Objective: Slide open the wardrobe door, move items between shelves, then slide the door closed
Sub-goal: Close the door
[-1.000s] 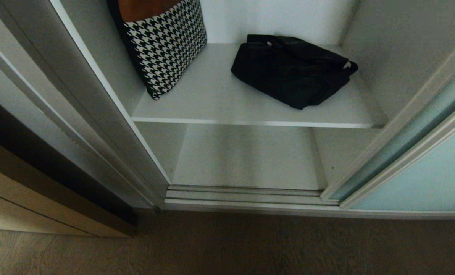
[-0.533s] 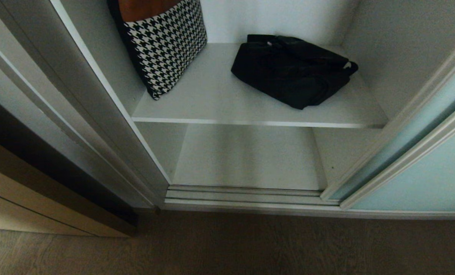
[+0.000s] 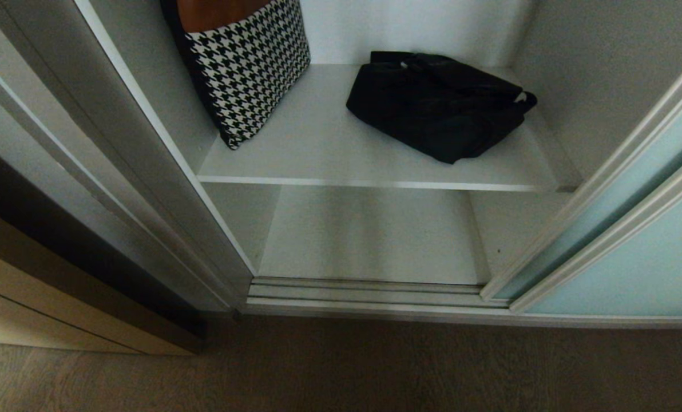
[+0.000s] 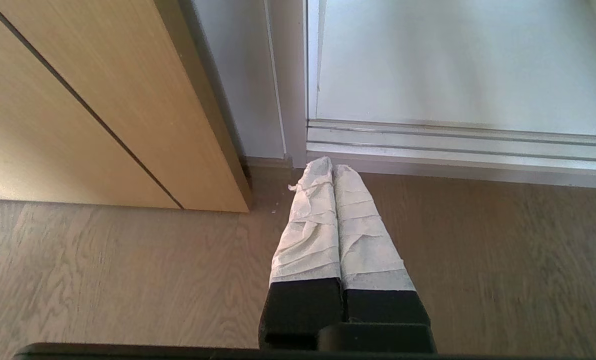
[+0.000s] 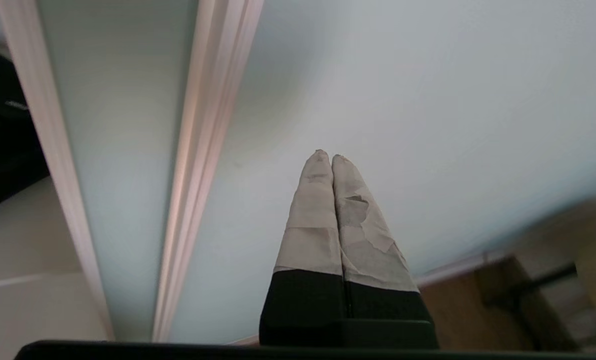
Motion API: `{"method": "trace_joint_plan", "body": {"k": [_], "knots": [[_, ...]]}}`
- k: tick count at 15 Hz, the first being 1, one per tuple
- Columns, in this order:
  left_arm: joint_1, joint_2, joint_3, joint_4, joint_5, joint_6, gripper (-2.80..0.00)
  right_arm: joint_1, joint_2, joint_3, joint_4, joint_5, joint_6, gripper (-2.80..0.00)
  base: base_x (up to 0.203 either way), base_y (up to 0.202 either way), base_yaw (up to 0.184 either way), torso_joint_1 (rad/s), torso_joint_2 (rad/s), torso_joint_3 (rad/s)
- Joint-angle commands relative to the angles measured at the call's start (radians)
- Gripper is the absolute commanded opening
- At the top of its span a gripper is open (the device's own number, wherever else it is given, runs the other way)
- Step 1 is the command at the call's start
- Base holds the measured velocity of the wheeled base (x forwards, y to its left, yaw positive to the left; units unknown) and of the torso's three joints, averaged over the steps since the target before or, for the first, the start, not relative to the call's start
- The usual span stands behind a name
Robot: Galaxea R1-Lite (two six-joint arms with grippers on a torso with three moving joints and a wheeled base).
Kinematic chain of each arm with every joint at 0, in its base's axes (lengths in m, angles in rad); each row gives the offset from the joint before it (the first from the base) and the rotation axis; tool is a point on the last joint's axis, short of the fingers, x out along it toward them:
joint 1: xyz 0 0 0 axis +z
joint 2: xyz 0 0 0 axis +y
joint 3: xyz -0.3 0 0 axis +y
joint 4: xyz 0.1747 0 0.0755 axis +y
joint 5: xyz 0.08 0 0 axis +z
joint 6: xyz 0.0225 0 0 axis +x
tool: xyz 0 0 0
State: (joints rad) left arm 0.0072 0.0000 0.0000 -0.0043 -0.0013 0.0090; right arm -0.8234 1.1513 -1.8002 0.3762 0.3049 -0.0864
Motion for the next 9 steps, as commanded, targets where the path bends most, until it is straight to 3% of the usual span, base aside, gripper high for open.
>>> {"method": "trace_joint_plan", "body": {"k": [1,7,9], "knots": [[0.000,0.002,0.000,0.000,0.000,0.000,-2.80,-0.106,0.050,0.005,-0.039,0.135,0.010,-2.80,0.000,0.000,0.000,0.000,0.00,0.000],[0.000,0.002,0.000,0.000,0.000,0.000,-2.80,-0.132,0.048,0.056,-0.072,0.158,0.086,-2.80,0.000,0.000,0.000,0.000,0.00,0.000],[0.000,0.002,0.000,0.000,0.000,0.000,-2.80,-0.120,0.066,0.056,-0.072,0.152,0.163,-2.80,0.000,0.000,0.000,0.000,0.00,0.000]]}}
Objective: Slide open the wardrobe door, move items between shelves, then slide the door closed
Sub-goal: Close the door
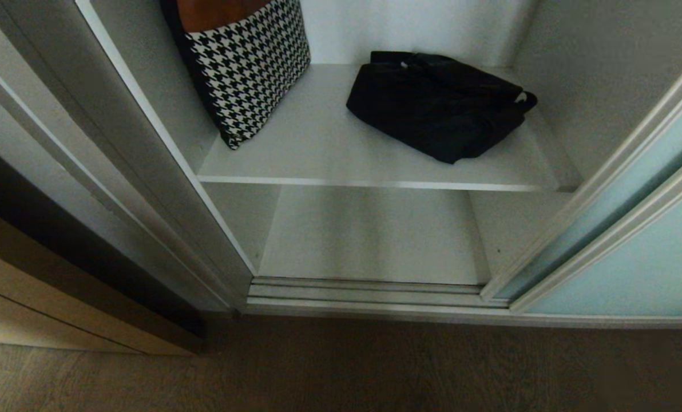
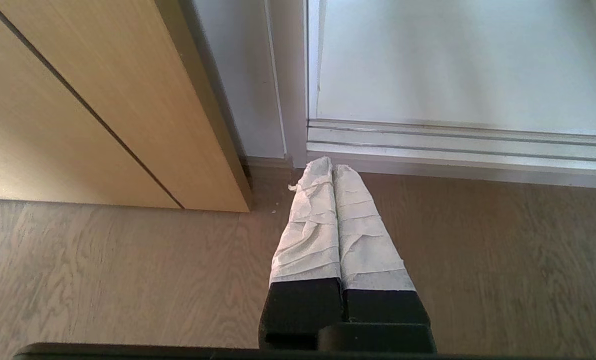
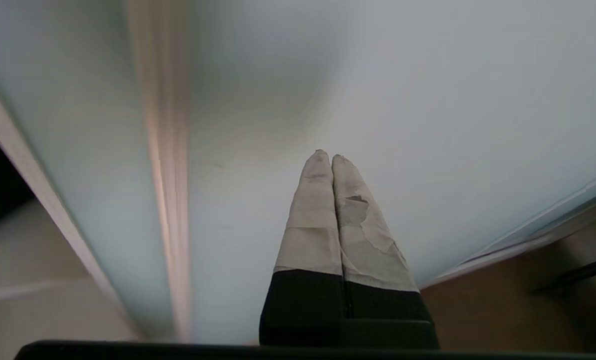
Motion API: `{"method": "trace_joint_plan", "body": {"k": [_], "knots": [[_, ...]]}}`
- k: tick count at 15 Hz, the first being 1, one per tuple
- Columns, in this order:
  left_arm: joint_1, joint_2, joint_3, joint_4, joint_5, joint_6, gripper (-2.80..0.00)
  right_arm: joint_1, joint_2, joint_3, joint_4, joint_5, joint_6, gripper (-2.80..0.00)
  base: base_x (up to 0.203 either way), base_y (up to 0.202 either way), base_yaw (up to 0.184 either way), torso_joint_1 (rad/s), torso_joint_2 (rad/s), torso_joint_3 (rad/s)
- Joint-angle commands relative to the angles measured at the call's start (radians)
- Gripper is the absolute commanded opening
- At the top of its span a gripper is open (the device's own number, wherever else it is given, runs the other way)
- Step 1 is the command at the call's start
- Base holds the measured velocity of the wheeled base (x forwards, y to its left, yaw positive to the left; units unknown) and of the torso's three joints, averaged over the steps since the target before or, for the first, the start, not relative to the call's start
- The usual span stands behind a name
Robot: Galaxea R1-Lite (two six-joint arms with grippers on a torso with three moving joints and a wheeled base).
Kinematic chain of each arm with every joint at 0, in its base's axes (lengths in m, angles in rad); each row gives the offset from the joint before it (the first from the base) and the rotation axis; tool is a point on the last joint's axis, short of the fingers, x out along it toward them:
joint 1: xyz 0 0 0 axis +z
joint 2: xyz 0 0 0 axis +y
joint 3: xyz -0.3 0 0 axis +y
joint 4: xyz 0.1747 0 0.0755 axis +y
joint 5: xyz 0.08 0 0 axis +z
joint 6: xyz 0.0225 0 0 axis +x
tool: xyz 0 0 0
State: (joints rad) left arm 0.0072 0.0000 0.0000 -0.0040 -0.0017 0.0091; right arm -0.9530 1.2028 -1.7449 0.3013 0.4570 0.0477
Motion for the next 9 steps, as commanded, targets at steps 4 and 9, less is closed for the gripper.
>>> {"method": "trace_joint_plan", "body": {"k": [4,9], "knots": [[0.000,0.002,0.000,-0.001,0.000,0.000,-2.80,0.103,0.032,-0.010,0.002,-0.006,0.148,-2.80,0.000,0.000,0.000,0.000,0.00,0.000],[0.000,0.002,0.000,-0.001,0.000,0.000,-2.80,0.195,0.050,-0.011,-0.003,-0.009,0.221,-2.80,0.000,0.000,0.000,0.000,0.00,0.000]]}}
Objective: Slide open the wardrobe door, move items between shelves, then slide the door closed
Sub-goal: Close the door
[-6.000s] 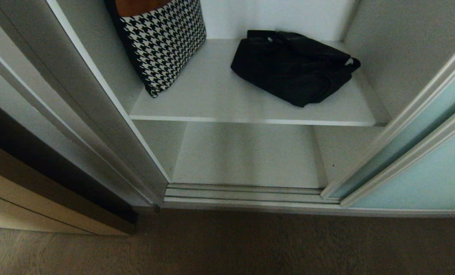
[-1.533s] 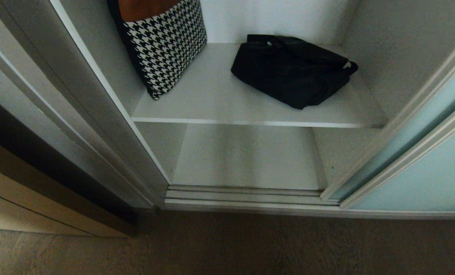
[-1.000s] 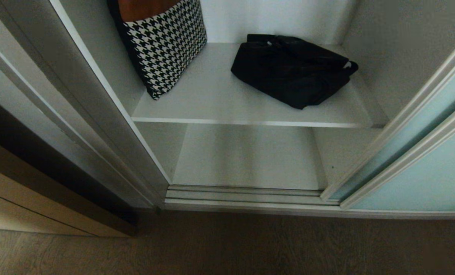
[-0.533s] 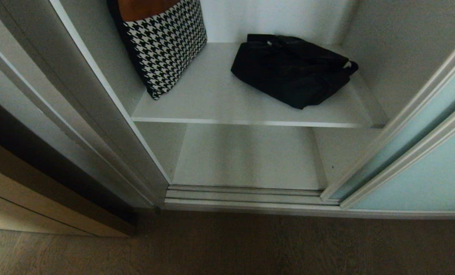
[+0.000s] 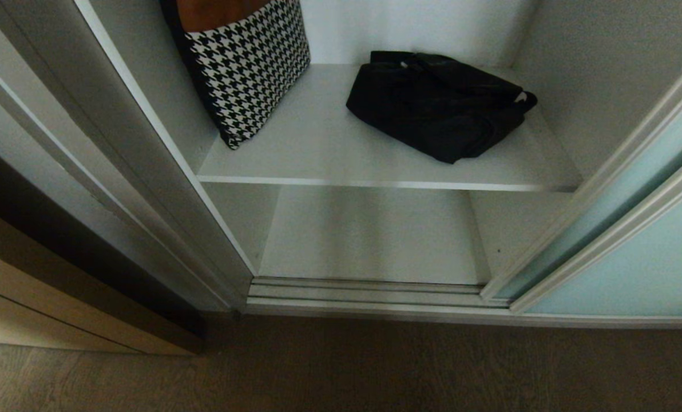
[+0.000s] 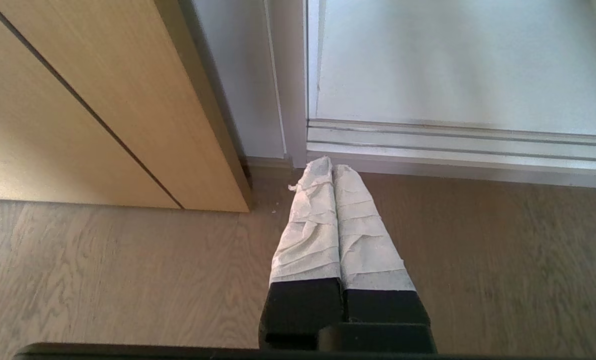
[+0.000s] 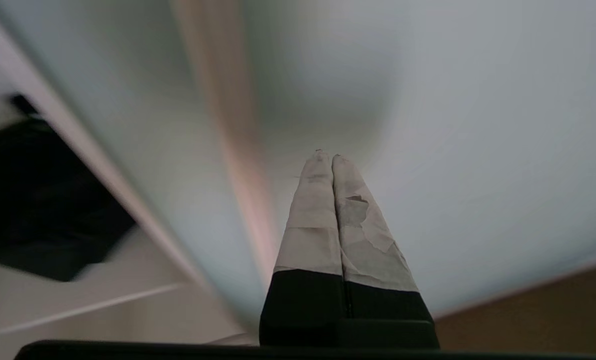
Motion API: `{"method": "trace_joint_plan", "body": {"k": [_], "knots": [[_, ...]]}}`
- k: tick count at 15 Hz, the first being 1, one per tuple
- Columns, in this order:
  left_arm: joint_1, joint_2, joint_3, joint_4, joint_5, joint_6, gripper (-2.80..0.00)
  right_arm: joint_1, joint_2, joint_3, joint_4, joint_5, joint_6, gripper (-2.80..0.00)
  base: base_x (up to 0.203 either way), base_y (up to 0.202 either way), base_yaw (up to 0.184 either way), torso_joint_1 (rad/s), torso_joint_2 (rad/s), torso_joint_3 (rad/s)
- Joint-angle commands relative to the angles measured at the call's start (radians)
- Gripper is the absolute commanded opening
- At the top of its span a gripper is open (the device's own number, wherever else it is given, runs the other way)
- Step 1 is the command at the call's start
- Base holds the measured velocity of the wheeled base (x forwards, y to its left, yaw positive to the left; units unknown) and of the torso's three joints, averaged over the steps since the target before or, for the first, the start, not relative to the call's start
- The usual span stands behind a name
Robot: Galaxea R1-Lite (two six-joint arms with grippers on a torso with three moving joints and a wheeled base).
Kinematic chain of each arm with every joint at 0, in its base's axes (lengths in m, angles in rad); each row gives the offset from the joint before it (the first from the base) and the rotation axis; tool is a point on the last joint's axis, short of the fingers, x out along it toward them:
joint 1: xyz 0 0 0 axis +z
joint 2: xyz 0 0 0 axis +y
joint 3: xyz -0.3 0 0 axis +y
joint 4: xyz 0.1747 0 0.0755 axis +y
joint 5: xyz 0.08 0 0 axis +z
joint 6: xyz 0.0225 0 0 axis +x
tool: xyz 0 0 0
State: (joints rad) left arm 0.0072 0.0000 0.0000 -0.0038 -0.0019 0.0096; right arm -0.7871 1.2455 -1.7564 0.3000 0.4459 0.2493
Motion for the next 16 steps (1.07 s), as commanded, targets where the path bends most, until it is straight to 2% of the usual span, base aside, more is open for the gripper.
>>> {"method": "trace_joint_plan", "body": {"k": [1,6,9,12,16], "knots": [[0.000,0.002,0.000,-0.001,0.000,0.000,-2.80,0.044,0.010,0.000,-0.010,0.002,0.025,-2.80,0.000,0.000,0.000,0.000,0.00,0.000],[0.000,0.002,0.000,-0.001,0.000,0.000,-2.80,0.048,0.066,-0.009,-0.154,0.005,0.030,-2.80,0.000,0.000,0.000,0.000,0.00,0.000],[0.000,0.002,0.000,-0.001,0.000,0.000,-2.80,0.057,0.068,-0.005,-0.174,0.007,0.046,-2.80,0.000,0.000,0.000,0.000,0.00,0.000],[0.000,0.002,0.000,-0.001,0.000,0.000,-2.80,0.102,0.050,0.009,-0.171,0.008,0.059,-2.80,0.000,0.000,0.000,0.000,0.00,0.000],[0.000,0.002,0.000,-0.001,0.000,0.000,-2.80,0.208,0.013,0.056,-0.174,0.001,0.056,-2.80,0.000,0.000,0.000,0.000,0.00,0.000]]}}
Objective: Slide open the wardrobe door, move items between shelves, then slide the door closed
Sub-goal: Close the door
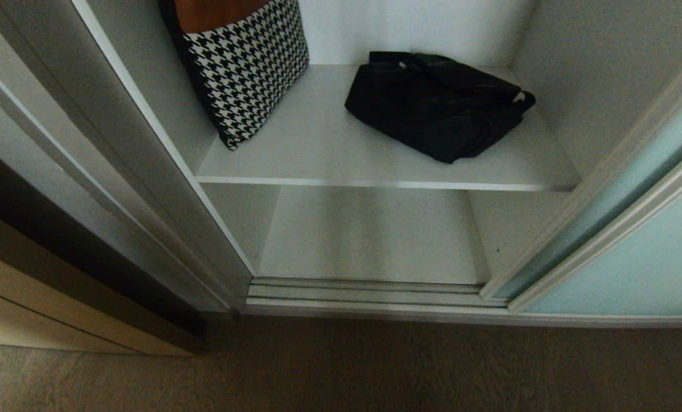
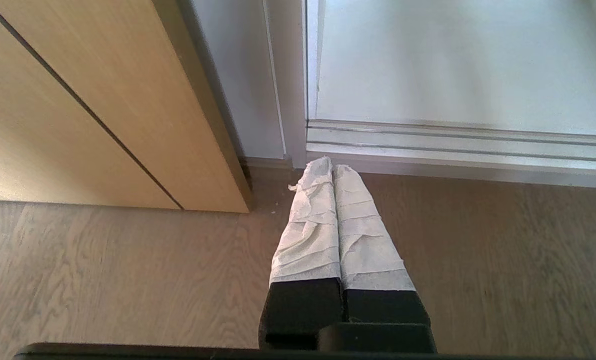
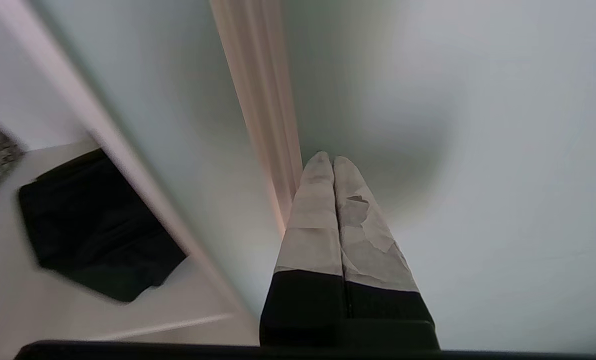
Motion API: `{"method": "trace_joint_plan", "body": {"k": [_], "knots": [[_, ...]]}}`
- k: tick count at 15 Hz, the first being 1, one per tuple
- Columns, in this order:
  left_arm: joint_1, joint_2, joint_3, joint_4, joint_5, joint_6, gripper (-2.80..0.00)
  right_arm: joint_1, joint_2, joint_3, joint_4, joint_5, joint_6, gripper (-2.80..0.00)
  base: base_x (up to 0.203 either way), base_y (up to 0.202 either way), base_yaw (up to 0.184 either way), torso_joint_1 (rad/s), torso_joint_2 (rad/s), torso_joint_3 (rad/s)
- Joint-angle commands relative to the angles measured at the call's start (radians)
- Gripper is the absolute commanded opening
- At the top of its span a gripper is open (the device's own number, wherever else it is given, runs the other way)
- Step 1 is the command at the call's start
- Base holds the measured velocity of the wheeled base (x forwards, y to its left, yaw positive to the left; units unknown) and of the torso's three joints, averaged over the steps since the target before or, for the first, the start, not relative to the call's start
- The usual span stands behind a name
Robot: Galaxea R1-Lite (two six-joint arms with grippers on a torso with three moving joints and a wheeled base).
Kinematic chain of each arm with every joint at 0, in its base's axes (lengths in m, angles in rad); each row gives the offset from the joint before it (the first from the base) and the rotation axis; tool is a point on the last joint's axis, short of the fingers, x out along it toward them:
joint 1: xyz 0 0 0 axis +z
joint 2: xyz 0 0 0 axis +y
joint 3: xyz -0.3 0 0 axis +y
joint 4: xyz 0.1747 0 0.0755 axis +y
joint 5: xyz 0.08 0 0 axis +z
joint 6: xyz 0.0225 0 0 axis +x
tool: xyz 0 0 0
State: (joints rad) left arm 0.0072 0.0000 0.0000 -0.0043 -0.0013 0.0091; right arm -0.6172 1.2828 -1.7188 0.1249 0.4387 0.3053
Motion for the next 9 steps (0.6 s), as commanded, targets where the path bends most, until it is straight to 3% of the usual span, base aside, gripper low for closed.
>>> {"method": "trace_joint_plan", "body": {"k": [1,6,9], "knots": [[0.000,0.002,0.000,0.000,0.000,0.000,-2.80,0.061,-0.033,0.030,0.001,0.008,-0.001,-2.80,0.000,0.000,0.000,0.000,0.00,0.000],[0.000,0.003,0.000,0.000,0.000,0.000,-2.80,0.207,-0.100,0.101,0.000,0.009,-0.016,-2.80,0.000,0.000,0.000,0.000,0.00,0.000],[0.000,0.002,0.000,0.000,0.000,0.000,-2.80,0.335,-0.166,0.182,0.001,0.010,-0.076,-2.80,0.000,0.000,0.000,0.000,0.00,0.000]]}}
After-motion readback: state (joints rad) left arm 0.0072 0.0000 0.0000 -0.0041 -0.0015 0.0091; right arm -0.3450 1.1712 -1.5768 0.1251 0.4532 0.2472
